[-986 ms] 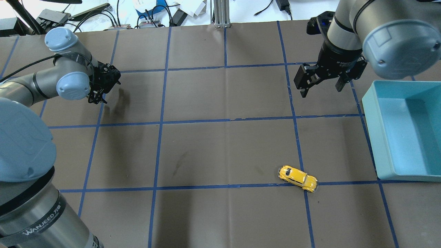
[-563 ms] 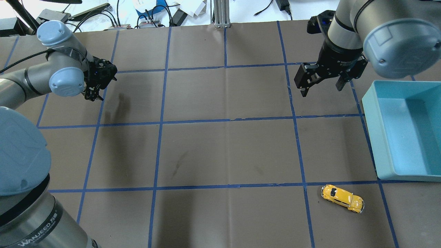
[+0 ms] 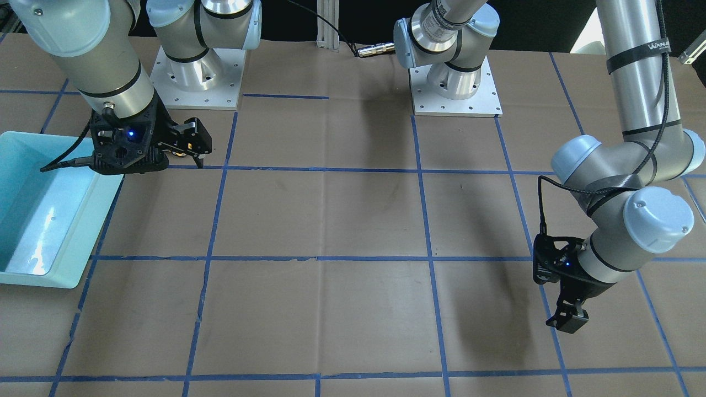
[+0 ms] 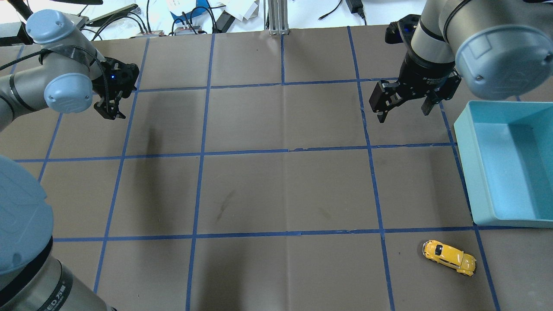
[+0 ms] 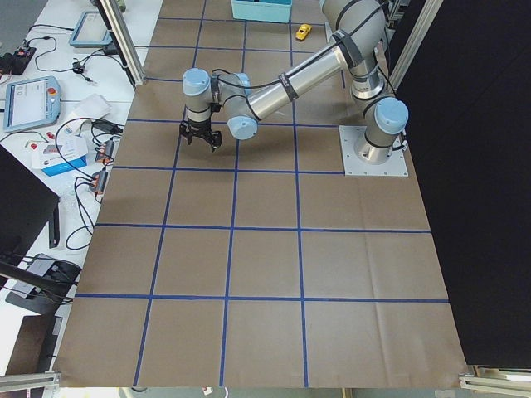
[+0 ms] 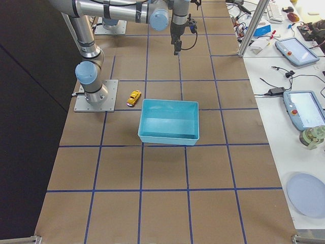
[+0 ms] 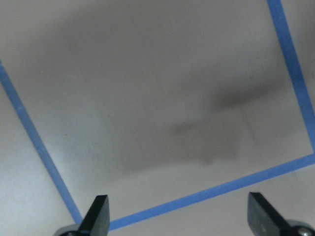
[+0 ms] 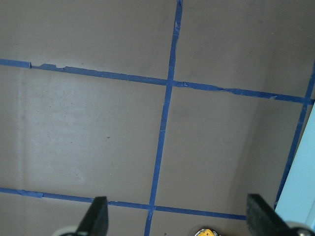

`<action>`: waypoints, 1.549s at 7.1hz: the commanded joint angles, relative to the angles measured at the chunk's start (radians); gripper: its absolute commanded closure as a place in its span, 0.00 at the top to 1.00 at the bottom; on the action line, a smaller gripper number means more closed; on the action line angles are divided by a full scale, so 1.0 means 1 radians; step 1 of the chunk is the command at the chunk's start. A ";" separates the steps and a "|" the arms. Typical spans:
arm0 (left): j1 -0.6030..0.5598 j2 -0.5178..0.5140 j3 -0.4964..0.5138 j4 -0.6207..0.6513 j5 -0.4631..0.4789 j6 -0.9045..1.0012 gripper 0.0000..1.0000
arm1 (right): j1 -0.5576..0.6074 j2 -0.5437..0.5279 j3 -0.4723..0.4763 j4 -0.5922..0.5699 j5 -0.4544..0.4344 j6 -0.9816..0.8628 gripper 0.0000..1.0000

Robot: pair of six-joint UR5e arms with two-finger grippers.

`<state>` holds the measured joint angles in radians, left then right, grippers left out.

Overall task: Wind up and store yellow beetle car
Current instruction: 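Move the right gripper toward the car while the left arm withdraws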

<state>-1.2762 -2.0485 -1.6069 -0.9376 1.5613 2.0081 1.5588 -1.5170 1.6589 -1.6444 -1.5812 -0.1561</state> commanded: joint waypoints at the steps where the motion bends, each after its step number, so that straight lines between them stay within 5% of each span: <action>1: -0.002 0.049 0.001 -0.001 0.000 -0.324 1.00 | -0.013 -0.011 0.004 0.017 -0.003 -0.046 1.00; 6: -0.043 0.204 -0.002 -0.113 0.000 -0.864 1.00 | -0.016 -0.230 0.318 -0.002 -0.005 -0.397 0.90; 11: -0.136 0.390 -0.028 -0.357 -0.052 -1.478 1.00 | -0.171 -0.232 0.321 0.051 -0.037 -0.661 0.89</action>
<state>-1.3789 -1.6941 -1.6220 -1.2604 1.5301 0.6790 1.4018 -1.7482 1.9781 -1.5904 -1.5903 -0.7560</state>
